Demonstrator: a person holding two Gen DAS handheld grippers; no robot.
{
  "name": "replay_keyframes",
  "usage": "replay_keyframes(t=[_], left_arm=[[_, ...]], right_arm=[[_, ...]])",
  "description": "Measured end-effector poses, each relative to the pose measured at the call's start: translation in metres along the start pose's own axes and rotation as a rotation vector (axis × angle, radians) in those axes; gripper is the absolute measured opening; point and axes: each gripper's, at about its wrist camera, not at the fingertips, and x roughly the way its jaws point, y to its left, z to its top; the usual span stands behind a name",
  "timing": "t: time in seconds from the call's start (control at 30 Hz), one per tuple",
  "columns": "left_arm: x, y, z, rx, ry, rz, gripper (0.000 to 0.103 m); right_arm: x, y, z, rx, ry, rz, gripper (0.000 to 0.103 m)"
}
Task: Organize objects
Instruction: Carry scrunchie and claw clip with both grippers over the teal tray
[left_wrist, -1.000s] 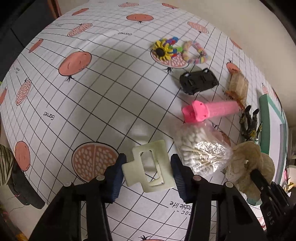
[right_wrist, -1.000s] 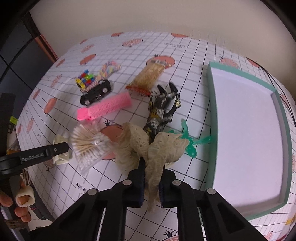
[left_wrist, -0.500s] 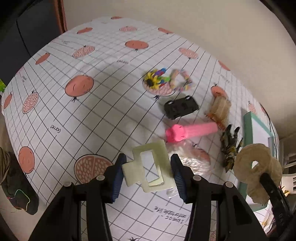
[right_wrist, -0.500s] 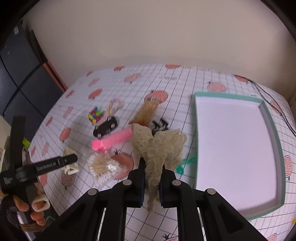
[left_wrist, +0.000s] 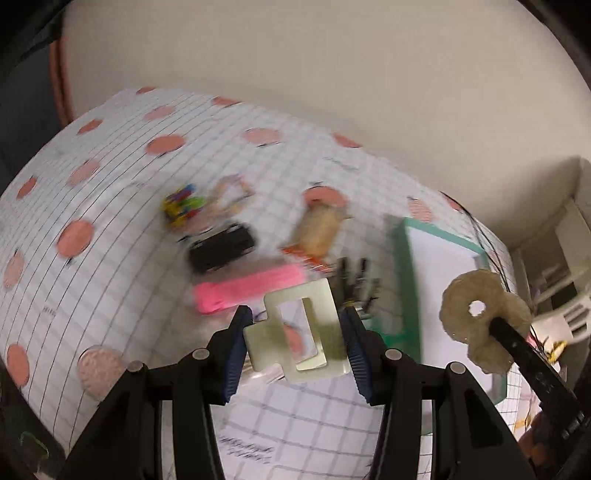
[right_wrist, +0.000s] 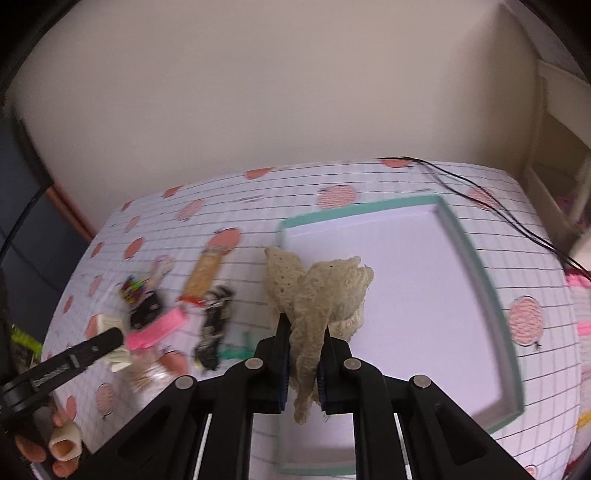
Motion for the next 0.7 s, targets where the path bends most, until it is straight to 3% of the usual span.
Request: replay_keyframes(t=[0.17, 0.4, 0.7], left_arm=[[0.011, -0.046, 0.012, 0.105, -0.008, -0.05, 0.051], [0.048, -0.098, 0.026, 0.165, 0.013, -0.104, 0.051], [0.102, -0.156, 0.04, 0.238, 0.048, -0.116, 0.051]], right_arm=[[0.007, -0.032, 0.009, 0.041, 0.005, -0.059, 0.012], [0.02, -0.065, 0.028, 0.056, -0.005, -0.085, 0.012], [0.051, -0.084, 0.061, 0.055, 0.005, -0.099, 0.012]])
